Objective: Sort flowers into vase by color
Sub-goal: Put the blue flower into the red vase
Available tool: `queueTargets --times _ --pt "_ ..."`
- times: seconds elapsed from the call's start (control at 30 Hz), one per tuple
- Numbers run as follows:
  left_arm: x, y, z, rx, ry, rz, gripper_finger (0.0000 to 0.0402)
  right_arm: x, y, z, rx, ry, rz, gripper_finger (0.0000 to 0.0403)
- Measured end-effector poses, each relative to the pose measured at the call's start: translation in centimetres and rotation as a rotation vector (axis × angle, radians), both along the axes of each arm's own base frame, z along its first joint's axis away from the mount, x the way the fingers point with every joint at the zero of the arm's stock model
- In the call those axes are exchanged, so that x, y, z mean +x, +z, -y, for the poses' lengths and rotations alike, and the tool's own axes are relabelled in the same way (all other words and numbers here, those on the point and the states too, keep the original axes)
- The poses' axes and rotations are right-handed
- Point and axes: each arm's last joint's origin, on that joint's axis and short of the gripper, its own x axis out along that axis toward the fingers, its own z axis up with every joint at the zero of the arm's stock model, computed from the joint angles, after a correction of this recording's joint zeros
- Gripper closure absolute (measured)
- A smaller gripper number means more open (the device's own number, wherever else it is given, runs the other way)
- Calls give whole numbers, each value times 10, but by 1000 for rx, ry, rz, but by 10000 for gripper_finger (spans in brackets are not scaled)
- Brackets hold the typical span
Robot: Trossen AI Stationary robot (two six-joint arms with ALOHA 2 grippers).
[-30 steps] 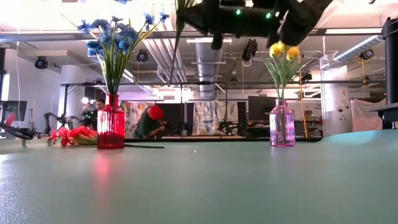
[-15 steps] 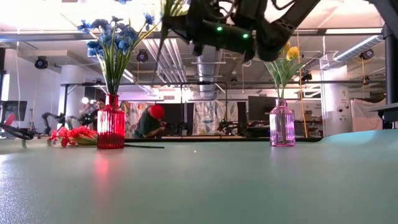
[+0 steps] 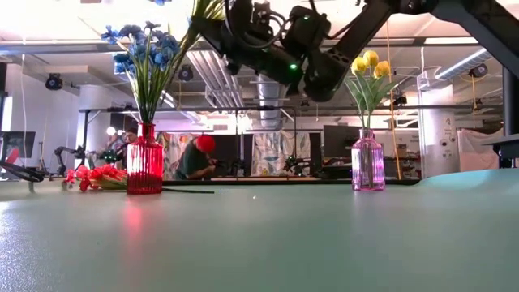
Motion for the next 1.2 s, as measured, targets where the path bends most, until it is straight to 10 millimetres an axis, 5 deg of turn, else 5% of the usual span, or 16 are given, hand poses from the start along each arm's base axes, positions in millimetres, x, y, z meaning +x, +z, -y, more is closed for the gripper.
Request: queueTargets --times 0.4,1.2 --pt "-27 3 -11 -29 0 67 279 23 -9 5 -52 -35 29 385" --pt "-17 1 -7 -4 -2 25 279 29 -15 2 -81 -76 -20 385"
